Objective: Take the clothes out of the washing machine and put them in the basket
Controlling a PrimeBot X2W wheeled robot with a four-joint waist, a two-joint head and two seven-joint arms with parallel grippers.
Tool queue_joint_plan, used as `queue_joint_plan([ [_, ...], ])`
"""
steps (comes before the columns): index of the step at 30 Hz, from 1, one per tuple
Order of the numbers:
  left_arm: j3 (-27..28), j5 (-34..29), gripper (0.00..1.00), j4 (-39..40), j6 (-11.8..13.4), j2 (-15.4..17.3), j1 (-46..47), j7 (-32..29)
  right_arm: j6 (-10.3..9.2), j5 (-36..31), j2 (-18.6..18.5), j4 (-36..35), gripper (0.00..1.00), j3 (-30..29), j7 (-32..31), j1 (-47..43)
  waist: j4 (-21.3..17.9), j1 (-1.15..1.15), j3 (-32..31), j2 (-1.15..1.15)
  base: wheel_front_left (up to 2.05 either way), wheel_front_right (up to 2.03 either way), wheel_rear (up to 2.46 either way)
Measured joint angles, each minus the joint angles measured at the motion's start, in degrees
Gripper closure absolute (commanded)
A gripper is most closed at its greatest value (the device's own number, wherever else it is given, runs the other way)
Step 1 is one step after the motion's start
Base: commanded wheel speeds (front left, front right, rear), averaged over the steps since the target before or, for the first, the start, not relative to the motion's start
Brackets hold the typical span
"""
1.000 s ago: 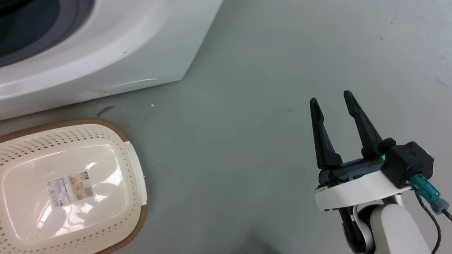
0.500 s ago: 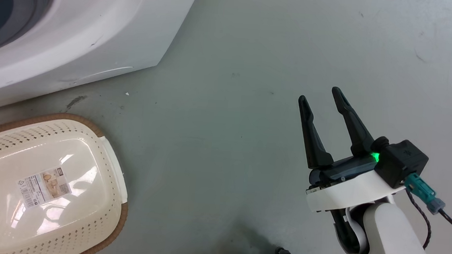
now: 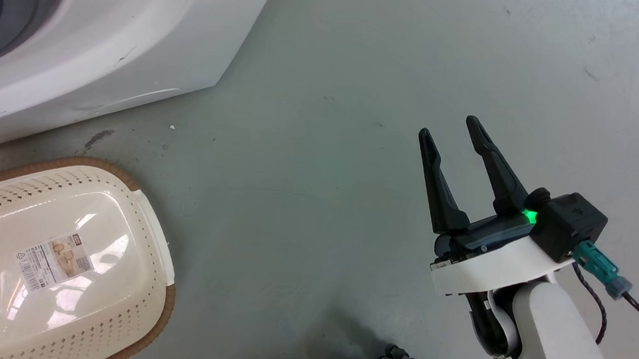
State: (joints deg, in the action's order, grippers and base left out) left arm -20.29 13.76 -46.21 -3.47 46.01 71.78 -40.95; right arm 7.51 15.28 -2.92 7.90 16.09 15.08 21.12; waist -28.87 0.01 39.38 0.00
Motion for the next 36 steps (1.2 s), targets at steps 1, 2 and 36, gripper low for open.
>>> queue_joint_plan([
  [1, 0.1, -0.1, 1.0, 0.7, 0.8, 0.0, -0.5, 0.8, 0.0, 0.0, 0.0, 0.0, 0.0, 0.0, 0.0, 0.0, 0.0, 0.0, 0.0, 0.0, 0.0, 0.0, 0.0],
  [2, 0.2, -0.1, 1.0, 1.3, 1.4, 0.2, -1.1, 1.5, 0.0, 0.0, 0.0, 0.1, 0.0, 0.0, 0.0, 0.0, 0.0, 0.0, -0.1, 0.0, 0.0, 0.0, 0.0],
  [36, 8.9, 11.8, 1.0, 1.6, 9.1, -15.7, -28.7, 52.4, 0.0, -6.8, 0.0, 5.6, 0.0, -7.4, 0.0, -8.3, 6.9, -0.02, -20.9, 0.0, 0.0, 0.0, 0.0],
])
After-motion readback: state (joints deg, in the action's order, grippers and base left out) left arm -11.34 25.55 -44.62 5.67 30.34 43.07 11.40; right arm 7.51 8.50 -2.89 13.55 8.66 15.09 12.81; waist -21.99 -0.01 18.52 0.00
